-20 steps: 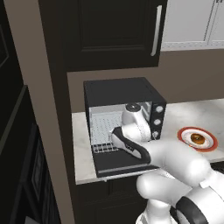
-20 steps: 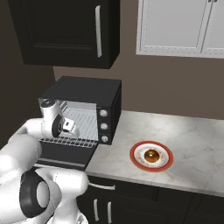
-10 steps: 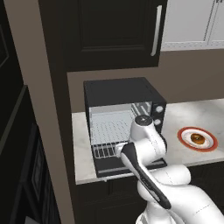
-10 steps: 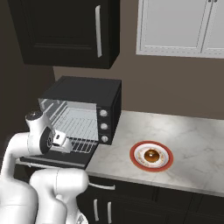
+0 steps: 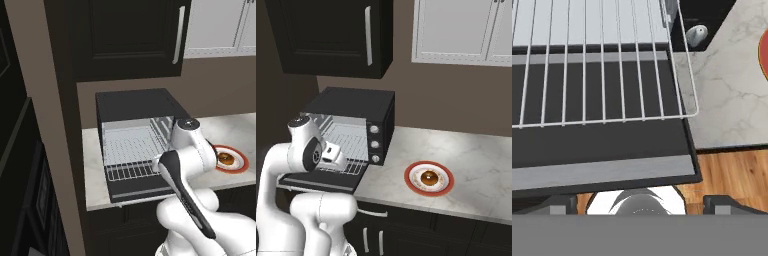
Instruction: Pick up the bagel from the plate, place it on the toaster oven rack, close the door, and set the timer.
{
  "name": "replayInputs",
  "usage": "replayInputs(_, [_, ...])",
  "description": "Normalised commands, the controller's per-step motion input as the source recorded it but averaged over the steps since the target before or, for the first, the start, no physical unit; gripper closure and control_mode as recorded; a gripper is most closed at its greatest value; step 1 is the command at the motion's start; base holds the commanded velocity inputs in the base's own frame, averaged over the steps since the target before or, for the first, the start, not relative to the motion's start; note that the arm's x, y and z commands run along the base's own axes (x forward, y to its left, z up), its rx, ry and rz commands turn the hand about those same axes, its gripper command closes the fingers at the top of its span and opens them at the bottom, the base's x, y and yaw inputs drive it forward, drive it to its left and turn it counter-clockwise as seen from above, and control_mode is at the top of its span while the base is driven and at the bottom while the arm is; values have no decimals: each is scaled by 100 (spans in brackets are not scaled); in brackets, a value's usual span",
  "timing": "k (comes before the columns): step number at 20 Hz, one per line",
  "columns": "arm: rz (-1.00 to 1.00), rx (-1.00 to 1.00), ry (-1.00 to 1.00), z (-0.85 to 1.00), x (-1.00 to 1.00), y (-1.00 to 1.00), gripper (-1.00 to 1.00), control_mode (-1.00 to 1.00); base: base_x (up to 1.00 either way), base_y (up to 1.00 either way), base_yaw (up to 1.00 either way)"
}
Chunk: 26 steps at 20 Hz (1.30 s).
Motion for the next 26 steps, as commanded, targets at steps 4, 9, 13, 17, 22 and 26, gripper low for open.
replayInputs(4, [0, 3, 0, 21, -9, -96, -100, -100, 0, 0, 0])
replayInputs(9, [0, 5, -2, 0, -2, -100, -100, -100, 0, 0, 0])
replayInputs(13, [0, 6, -5, 0, 0, -100, -100, -100, 0, 0, 0])
replayInputs(17, [0, 7, -7, 0, 0, -100, -100, -100, 0, 0, 0])
replayInputs(22, [0, 8, -2, 0, 3, -87, -100, -100, 0, 0, 0])
replayInputs(26, [0, 7, 0, 0, 11, -74, -100, -100, 0, 0, 0])
